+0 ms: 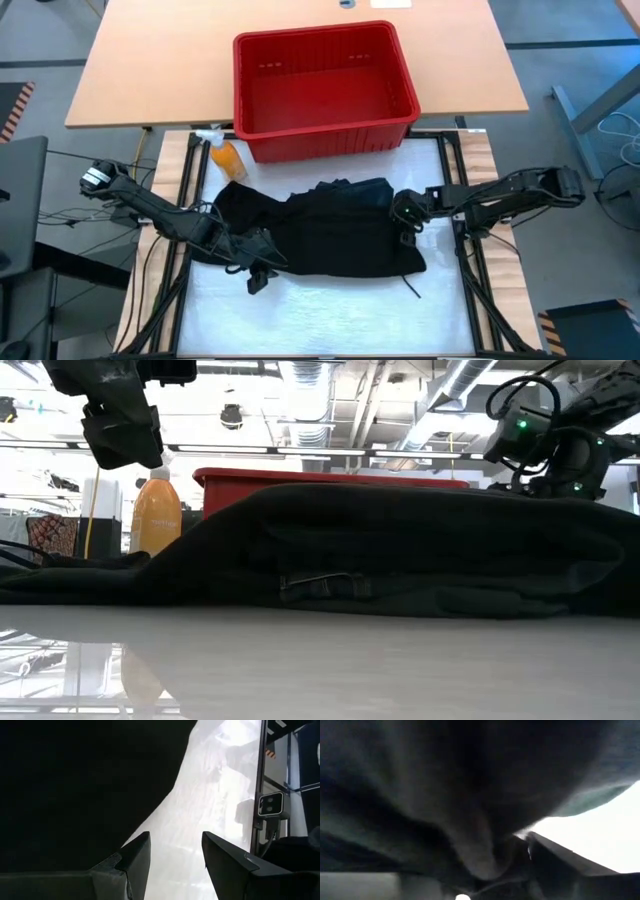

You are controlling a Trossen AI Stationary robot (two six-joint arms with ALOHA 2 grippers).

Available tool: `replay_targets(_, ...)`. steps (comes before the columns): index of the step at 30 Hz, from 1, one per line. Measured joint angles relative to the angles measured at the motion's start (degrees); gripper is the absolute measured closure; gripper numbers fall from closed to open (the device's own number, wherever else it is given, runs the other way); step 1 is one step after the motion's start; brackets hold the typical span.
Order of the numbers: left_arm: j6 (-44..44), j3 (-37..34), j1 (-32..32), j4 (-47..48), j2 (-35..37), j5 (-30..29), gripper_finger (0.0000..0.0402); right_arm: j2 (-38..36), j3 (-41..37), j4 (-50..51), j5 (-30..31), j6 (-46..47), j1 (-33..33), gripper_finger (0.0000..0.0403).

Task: Fold Laundry from Bin
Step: Fold the black shirt from the red laundry bin

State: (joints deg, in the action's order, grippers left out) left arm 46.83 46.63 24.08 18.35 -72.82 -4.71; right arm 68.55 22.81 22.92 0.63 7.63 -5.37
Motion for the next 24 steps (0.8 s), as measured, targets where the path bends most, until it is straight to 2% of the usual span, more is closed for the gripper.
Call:
replay_targets(3, 0.24, 0.0, 0.0, 0.19, 0.15, 0.01, 0.0235, 0.02, -0.04, -0.18, -2.21, -0.18, 0.06, 0.0227)
replay_targets(7, 0.41, 0.0, 0.0, 0.24, 1.95, -0.31, 0.0235, -0.36, 1.33, 1.72, -7.47, 3.69, 0.02, 0.0356)
replay_targets(8, 0.39, 0.0, 0.0, 0.22, 2.66, -0.85, 0.0235, -0.49, 2.18, 3.3, -9.1, 4.45, 0.02, 0.0369)
replay_targets(10, 0.12, 0.0, 0.0, 0.22, 3.97, -2.42, 0.0235, -0.94, 4.82, 6.86, -12.01, 6.95, 0.19, 0.0368)
replay_targets(16, -2.51, 0.04, 0.0, -0.25, 6.84, -8.53, 0.0235, -2.49, 17.72, 25.09, -12.74, 9.88, 3.29, 0.0355)
replay_targets(20, -5.14, 0.07, -0.02, -0.33, 6.93, -10.32, 0.0235, -2.51, 27.56, 37.47, -13.97, 14.91, 7.02, 0.0356)
replay_targets(24, -7.67, 0.04, 0.0, -0.56, 6.41, -13.38, 0.0235, -2.51, 35.21, 43.36, -16.4, 19.86, 11.33, 0.0356)
